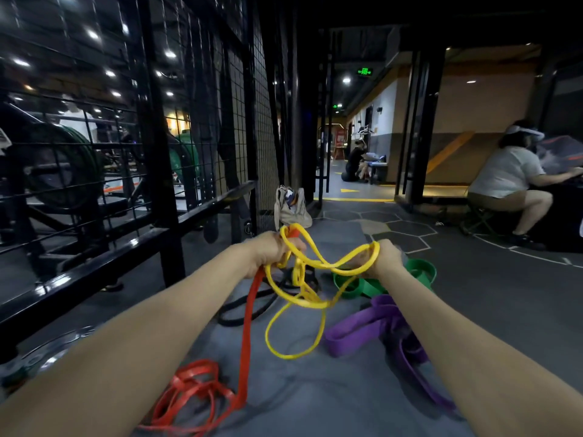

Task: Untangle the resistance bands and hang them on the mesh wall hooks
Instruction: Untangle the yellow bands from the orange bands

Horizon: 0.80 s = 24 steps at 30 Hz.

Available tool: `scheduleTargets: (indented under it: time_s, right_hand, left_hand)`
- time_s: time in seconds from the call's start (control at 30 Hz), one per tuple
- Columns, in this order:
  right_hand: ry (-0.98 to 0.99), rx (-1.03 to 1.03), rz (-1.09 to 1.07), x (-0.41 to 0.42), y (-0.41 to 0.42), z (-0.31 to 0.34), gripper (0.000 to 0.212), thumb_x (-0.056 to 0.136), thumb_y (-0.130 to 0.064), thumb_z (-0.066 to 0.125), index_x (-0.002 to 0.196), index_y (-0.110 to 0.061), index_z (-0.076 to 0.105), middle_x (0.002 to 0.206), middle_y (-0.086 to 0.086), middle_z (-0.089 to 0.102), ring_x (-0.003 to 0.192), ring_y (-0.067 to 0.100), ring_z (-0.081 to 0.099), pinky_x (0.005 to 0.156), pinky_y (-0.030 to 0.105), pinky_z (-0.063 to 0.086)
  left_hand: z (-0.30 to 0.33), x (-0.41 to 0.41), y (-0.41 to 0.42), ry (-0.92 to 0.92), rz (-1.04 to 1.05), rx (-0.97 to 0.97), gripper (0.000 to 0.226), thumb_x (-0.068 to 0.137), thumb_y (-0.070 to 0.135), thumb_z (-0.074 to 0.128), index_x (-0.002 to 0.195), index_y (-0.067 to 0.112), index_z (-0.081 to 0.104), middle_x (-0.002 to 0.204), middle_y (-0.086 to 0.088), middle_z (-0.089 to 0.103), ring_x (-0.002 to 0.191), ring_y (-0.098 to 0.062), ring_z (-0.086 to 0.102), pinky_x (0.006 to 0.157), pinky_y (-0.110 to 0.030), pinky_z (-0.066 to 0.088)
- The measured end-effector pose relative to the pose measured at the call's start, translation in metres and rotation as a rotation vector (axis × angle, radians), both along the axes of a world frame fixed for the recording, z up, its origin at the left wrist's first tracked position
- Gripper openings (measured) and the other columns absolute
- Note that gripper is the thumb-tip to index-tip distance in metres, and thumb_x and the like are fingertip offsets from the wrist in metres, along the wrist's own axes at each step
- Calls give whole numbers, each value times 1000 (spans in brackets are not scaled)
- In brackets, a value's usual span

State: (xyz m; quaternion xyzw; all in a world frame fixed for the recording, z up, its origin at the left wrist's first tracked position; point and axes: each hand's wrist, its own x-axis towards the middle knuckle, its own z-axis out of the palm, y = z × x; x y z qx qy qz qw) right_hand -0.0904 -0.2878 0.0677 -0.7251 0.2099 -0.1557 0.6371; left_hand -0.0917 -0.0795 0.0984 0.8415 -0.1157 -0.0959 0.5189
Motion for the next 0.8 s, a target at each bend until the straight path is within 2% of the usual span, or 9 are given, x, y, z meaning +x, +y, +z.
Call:
scheduleTargets:
  time_s: [0.1, 0.17, 0.27, 0.4, 0.57, 0.63, 0.7, 0.73, 0.8]
  right_hand:
    - [122, -261, -29, -3, -14, -15, 15, 75, -14, 69, 70, -5, 58, 82, 14, 66, 83, 29, 68, 71, 33, 55]
    - [193, -470, -51, -3, -29, -24, 13, 73, -13, 70, 80, -4, 63, 92, 19, 70, 88, 31, 68, 77, 36, 56]
    - [212, -608, -65, -16, -40, -30, 16, 76, -3, 61, 91, 2, 65, 95, 21, 70, 92, 32, 67, 69, 31, 48]
    - [240, -793, -144, -14, -55, -44, 24, 85, 1, 48, 107, 5, 57, 110, 25, 61, 104, 40, 59, 80, 38, 48]
    - [238, -1039, -248, -26, -53, -49, 29, 94, -4, 35, 116, -2, 52, 121, 18, 47, 105, 42, 57, 84, 42, 46]
    - [274, -869, -259, -26, -52, -50, 31, 94, -7, 36, 119, 0, 52, 124, 20, 48, 110, 43, 54, 90, 44, 45]
    - [246, -537, -241, -20, -49, -52, 30, 91, -8, 41, 113, 3, 58, 119, 25, 56, 107, 42, 57, 92, 45, 47]
    - [186, -366, -209, -16, -45, -52, 25, 90, -8, 43, 103, 4, 61, 110, 26, 61, 97, 40, 62, 85, 46, 53]
    - [103, -50, -105, -13, -31, -52, 22, 94, -5, 43, 78, -1, 57, 83, 23, 63, 64, 31, 64, 54, 37, 56]
  left_hand:
    - [7, 1, 16, -66, 67, 142, 38, 90, 31, 56, 57, 17, 66, 53, 2, 60, 50, -11, 52, 55, -16, 40]
    - [9, 4, 31, -238, 142, 497, 41, 89, 43, 55, 56, 19, 58, 49, 3, 54, 45, -12, 49, 47, -18, 37]
    - [5, 7, 55, -509, 278, 1045, 45, 84, 58, 52, 67, 16, 51, 78, -5, 64, 76, -28, 63, 62, -30, 44]
    - [-2, 1, 70, -748, 307, 1454, 16, 90, 20, 49, 97, 14, 62, 102, -7, 67, 96, -29, 65, 69, -32, 46]
    - [-5, 5, 81, -825, 324, 1632, 25, 90, 5, 42, 95, 15, 64, 97, -2, 69, 93, -27, 66, 64, -30, 42]
    - [-6, 5, 80, -860, 355, 1627, 25, 90, 6, 43, 97, 15, 65, 98, -2, 70, 94, -27, 67, 64, -29, 42]
    - [-10, 7, 74, -820, 392, 1573, 24, 89, 6, 45, 99, 15, 65, 100, -4, 69, 96, -28, 66, 64, -29, 41]
    - [-13, 8, 72, -769, 426, 1493, 21, 89, 8, 47, 100, 13, 65, 102, -6, 69, 97, -30, 65, 66, -29, 41]
    - [-22, 9, 69, -575, 519, 1229, 21, 90, 25, 53, 102, 11, 64, 105, -10, 67, 99, -33, 63, 70, -32, 43]
